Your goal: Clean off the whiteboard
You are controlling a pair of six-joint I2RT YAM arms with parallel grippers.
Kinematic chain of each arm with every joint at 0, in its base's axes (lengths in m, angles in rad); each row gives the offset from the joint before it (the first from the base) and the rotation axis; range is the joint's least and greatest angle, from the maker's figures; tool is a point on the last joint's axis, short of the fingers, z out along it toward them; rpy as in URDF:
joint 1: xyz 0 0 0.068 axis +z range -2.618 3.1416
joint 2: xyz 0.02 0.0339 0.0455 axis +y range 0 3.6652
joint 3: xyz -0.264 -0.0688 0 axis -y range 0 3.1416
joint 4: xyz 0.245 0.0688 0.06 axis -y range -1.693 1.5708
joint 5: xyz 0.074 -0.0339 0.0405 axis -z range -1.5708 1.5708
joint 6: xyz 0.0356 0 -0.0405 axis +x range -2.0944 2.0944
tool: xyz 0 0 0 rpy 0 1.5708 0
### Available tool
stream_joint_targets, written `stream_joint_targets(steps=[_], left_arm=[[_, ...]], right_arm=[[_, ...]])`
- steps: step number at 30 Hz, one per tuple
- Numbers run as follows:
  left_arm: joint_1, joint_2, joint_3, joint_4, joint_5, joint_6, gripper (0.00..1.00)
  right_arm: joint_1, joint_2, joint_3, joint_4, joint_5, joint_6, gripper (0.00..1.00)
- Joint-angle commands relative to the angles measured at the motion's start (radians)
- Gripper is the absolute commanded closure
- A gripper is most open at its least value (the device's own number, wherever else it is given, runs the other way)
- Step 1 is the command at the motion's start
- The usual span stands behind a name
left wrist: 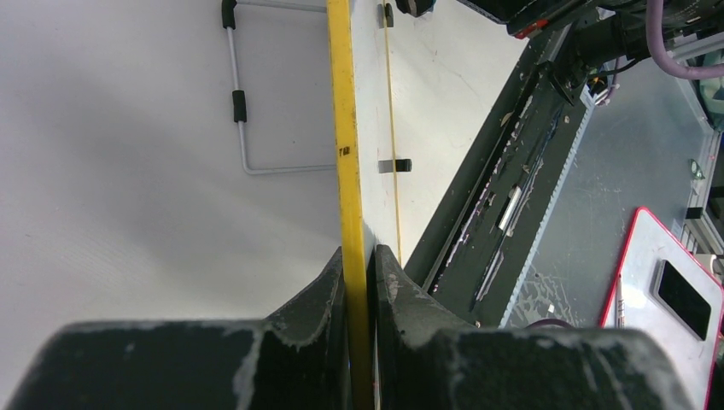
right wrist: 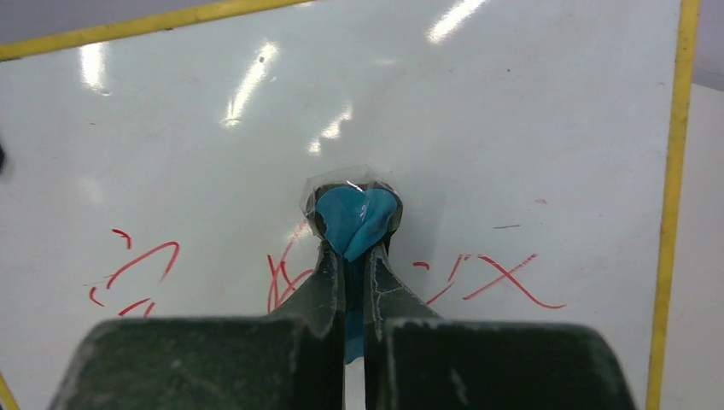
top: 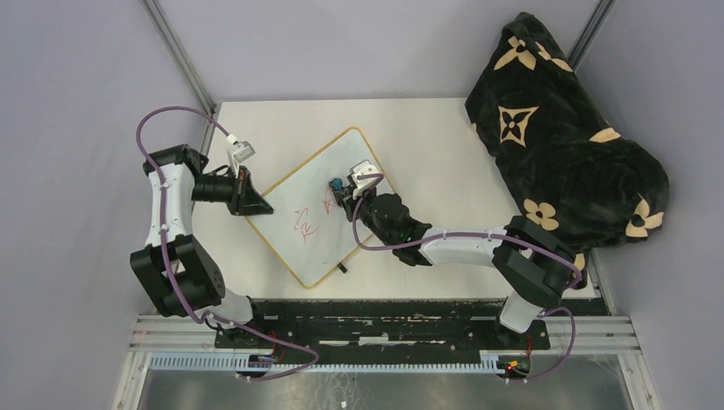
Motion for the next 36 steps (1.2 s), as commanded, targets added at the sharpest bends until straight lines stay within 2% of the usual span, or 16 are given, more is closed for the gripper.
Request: stream_joint_targets(steps=[1, 10, 14, 18, 21, 32, 36], left_arm=[[-0.005, -0.022, -0.012, 0.056, -0.047, 0.101, 0.97], [-0.005, -0.017, -0.006, 0.057, -0.043, 0.098, 0.97], [-0.005, -0.021, -0.006, 0.056, -0.044, 0.096, 0.97], [-0.004, -0.021, -0.009, 0.057, -0.037, 0.098, 0.97], [-0.004, -0.019, -0.010, 0.056, -0.031, 0.098, 0.97], [-0.004, -0.022, -0.024, 0.057, -0.034, 0.107, 0.97], [-0.005, -0.026, -0.025, 0.057, -0.040, 0.105, 0.97]], right_arm=[[-0.003, 0.013, 0.040, -0.004, 0.100, -0.044, 0.99], [-0.129, -0.005, 0.014, -0.049, 0.125, -0.034, 0.99], [-0.205, -0.026, -0.005, -0.065, 0.106, -0.013, 0.99], [-0.225, -0.032, -0.005, -0.075, 0.057, -0.003, 0.99], [-0.207, -0.025, 0.007, -0.083, 0.009, 0.025, 0.99], [0.002, 0.041, 0.096, -0.092, 0.057, -0.034, 0.99], [0.026, 0.057, 0.109, -0.085, 0.073, -0.033, 0.99]])
